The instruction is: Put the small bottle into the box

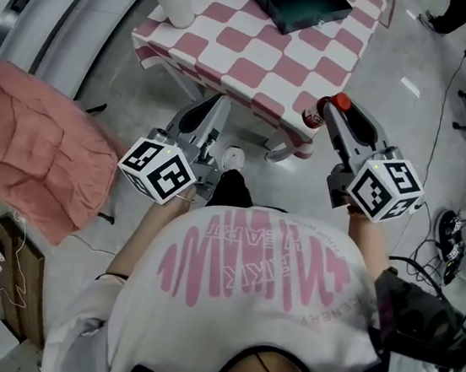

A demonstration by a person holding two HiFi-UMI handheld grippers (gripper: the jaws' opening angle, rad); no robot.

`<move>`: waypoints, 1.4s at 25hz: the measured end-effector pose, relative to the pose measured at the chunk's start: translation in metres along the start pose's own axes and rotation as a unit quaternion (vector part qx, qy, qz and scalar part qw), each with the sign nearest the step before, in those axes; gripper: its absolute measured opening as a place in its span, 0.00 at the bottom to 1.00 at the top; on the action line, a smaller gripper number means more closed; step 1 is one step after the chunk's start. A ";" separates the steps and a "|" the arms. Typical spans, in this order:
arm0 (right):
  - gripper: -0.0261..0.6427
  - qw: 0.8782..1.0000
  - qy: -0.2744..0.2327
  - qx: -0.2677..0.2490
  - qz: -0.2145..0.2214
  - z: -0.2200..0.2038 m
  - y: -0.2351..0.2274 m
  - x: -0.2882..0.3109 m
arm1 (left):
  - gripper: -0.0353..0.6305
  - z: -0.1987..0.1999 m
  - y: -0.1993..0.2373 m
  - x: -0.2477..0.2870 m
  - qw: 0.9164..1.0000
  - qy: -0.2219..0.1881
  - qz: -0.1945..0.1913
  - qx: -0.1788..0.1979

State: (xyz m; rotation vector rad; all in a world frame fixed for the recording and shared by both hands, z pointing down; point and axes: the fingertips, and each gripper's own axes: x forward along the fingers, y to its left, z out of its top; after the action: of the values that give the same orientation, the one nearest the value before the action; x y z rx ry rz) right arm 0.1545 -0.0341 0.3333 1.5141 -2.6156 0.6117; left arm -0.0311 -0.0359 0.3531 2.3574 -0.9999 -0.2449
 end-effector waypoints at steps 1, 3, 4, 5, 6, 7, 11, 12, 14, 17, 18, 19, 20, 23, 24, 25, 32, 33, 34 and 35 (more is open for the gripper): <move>0.24 1.000 -0.001 -0.001 0.000 0.004 -0.001 0.007 | 0.06 0.005 0.003 0.009 1.000 0.000 -0.006 0.000; 0.24 1.000 -0.005 -0.004 -0.002 0.013 -0.005 0.021 | 0.06 0.017 0.009 0.026 1.000 0.001 -0.020 0.005; 0.24 1.000 -0.007 -0.006 -0.003 0.019 -0.006 0.028 | 0.06 0.024 0.012 0.035 1.000 0.000 -0.027 0.008; 0.24 1.000 -0.010 -0.007 -0.005 0.024 -0.007 0.036 | 0.06 0.032 0.016 0.043 0.999 0.000 -0.034 0.011; 0.24 1.000 -0.012 -0.007 -0.007 0.029 -0.009 0.044 | 0.06 0.039 0.019 0.050 0.999 0.000 -0.040 0.015; 0.24 1.000 -0.015 -0.006 -0.010 0.034 -0.011 0.051 | 0.06 0.047 0.022 0.058 0.999 0.001 -0.046 0.020; 0.24 0.999 -0.028 -0.005 -0.027 0.055 -0.025 0.078 | 0.06 0.073 0.038 0.086 0.997 0.006 -0.065 0.031; 0.24 0.999 -0.032 -0.005 -0.031 0.062 -0.028 0.085 | 0.06 0.080 0.042 0.092 0.997 0.007 -0.070 0.030; 0.24 0.998 -0.040 -0.004 -0.041 0.074 -0.034 0.099 | 0.06 0.093 0.051 0.104 0.996 0.010 -0.079 0.031; 0.24 0.997 -0.048 -0.004 -0.059 0.088 -0.044 0.120 | 0.06 0.103 0.065 0.120 0.995 0.027 -0.091 0.034; 0.24 0.997 -0.049 -0.004 -0.064 0.091 -0.048 0.127 | 0.06 0.104 0.071 0.125 0.995 0.033 -0.092 0.031; 0.24 0.996 -0.049 -0.004 -0.068 0.094 -0.050 0.134 | 0.06 0.105 0.078 0.128 0.995 0.038 -0.092 0.025; 0.24 0.996 -0.048 -0.005 -0.072 0.095 -0.053 0.141 | 0.06 0.106 0.085 0.131 0.995 0.042 -0.092 0.015; 0.24 0.996 -0.042 -0.007 -0.080 0.099 -0.060 0.159 | 0.06 0.113 0.103 0.139 0.994 0.051 -0.093 -0.011; 0.24 0.996 -0.041 -0.007 -0.082 0.100 -0.062 0.165 | 0.06 0.114 0.108 0.141 0.994 0.053 -0.092 -0.012; 0.24 0.996 -0.039 -0.006 -0.085 0.100 -0.065 0.171 | 0.06 0.115 0.113 0.142 0.994 0.055 -0.090 -0.012; 0.24 0.995 -0.022 -0.002 -0.100 0.095 -0.082 0.202 | 0.06 0.104 0.144 0.142 0.995 0.065 -0.073 -0.028; 0.24 0.995 -0.020 -0.001 -0.101 0.094 -0.084 0.205 | 0.06 0.101 0.148 0.142 0.995 0.067 -0.070 -0.030; 0.24 0.995 -0.017 -0.001 -0.102 0.092 -0.086 0.209 | 0.06 0.099 0.151 0.141 0.995 0.069 -0.066 -0.031; 0.24 0.995 -0.014 0.000 -0.102 0.090 -0.088 0.212 | 0.06 0.097 0.154 0.139 0.995 0.071 -0.061 -0.033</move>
State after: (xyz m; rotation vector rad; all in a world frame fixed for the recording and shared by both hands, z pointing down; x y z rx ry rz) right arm 0.1327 -0.2800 0.3292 1.7727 -2.4347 0.5750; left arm -0.0622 -0.2624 0.3667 2.3427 -0.7701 -0.1510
